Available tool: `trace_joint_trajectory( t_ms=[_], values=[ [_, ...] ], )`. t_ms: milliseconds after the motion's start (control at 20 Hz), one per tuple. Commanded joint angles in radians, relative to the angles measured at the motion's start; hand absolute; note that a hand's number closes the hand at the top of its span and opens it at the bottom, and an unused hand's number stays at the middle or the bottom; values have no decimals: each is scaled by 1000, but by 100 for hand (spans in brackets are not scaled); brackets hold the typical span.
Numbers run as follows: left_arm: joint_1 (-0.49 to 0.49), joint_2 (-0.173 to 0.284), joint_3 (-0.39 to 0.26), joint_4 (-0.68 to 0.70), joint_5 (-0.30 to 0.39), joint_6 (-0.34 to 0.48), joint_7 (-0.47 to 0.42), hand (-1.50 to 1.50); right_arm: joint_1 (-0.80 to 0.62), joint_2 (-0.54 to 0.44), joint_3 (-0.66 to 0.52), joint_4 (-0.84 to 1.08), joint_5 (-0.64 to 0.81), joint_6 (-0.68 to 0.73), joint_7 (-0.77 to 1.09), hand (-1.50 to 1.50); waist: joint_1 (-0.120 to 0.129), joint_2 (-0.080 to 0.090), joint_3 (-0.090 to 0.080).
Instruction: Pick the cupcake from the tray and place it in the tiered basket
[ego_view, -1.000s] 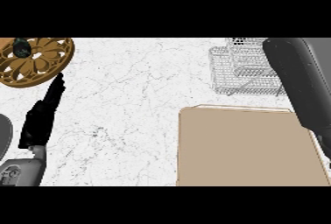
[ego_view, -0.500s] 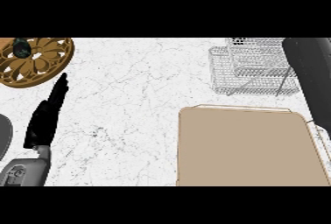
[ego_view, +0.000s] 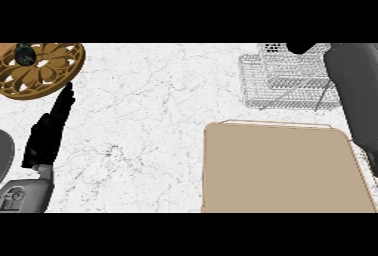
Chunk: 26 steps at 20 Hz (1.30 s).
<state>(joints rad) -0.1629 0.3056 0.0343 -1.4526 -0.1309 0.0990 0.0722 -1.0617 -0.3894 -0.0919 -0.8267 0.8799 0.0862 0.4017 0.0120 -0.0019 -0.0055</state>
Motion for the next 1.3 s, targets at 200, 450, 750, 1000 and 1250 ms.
trace_joint_trajectory(
  t_ms=[200,450,750,1000,1250],
  values=[
    [19,-53,-30,-16,-49,43,0,0,27,14,-109,30,-88,-98,-58,-150,-2,5,6],
    [-6,-6,17,-20,-2,-23,13,0,34,-20,-168,-46,-138,-159,-94,-150,-7,3,6],
    [48,-44,-1,-3,-35,3,-33,0,44,-90,-208,-183,-171,-120,8,-150,-15,-2,5],
    [40,-40,10,-35,-33,4,20,0,126,-144,-299,-311,-283,11,141,-150,-28,-8,6],
    [50,-21,49,-50,-4,-15,7,0,309,-257,-440,-436,-448,169,102,-150,-41,-10,6]
  ],
)
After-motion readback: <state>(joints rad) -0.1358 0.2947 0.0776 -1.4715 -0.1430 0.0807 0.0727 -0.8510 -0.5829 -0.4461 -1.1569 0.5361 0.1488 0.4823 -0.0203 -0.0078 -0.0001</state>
